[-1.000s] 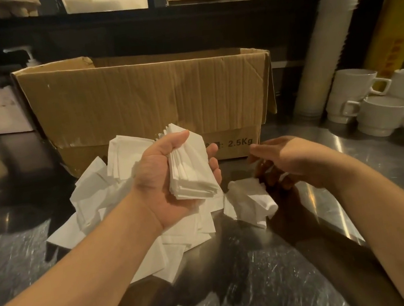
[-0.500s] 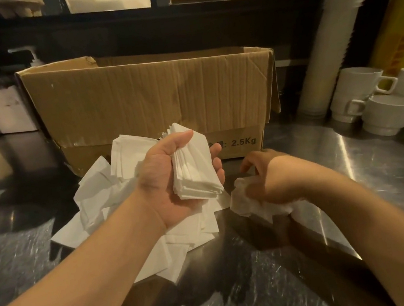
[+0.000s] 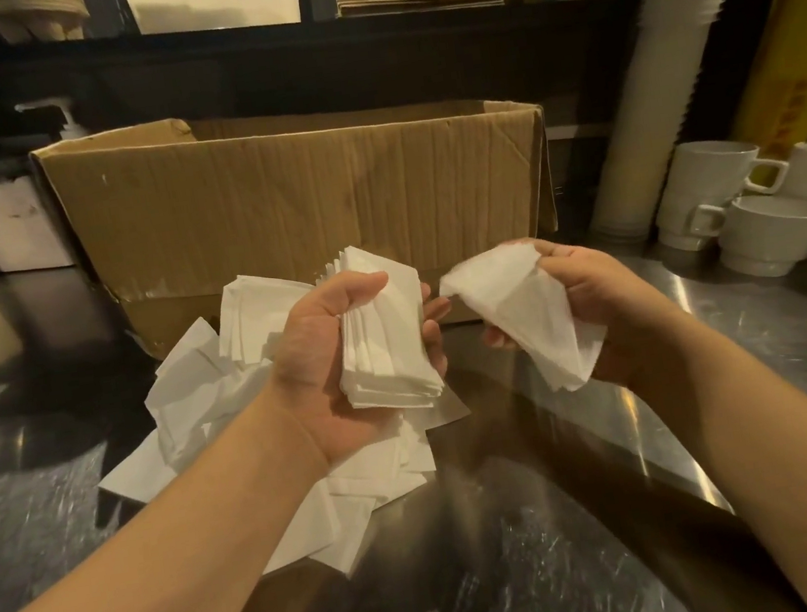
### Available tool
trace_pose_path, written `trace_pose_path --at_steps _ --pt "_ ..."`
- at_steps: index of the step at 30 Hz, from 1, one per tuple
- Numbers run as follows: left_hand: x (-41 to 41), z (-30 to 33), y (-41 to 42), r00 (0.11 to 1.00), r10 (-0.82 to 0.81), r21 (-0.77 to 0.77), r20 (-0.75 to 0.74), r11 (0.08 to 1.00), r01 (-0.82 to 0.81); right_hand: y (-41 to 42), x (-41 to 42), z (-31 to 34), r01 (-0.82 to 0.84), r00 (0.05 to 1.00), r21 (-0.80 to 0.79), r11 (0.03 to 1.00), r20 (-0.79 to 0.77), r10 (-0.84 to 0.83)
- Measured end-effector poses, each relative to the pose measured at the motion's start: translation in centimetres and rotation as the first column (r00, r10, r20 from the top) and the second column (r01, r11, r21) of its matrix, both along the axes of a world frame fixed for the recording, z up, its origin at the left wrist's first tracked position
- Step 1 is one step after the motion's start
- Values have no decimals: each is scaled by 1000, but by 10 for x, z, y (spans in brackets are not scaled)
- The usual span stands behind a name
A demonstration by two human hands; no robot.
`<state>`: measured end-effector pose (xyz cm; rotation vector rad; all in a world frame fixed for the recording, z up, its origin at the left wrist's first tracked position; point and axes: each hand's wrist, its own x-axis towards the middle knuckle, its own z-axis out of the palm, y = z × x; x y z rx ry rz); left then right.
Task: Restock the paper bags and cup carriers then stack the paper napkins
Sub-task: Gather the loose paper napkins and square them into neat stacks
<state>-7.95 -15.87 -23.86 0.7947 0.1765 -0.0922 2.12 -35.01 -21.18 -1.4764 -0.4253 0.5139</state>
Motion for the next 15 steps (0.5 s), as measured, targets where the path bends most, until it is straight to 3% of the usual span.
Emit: trace_pose_path --at_steps 3,7,11,15 --pt "-1 1 0 998 -54 -7 10 998 55 0 -2 1 -14 998 41 999 -65 17" --pt "-1 -2 3 978 -185 37 97 983 182 10 -4 -3 147 953 23 989 -269 -136" --pt "-2 -5 5 931 -309 140 193 948 285 10 1 -9 161 977 -166 973 -112 -181" --pt "-3 -6 6 917 -343 169 204 935 312 10 2 -10 122 992 -224 967 -14 -128"
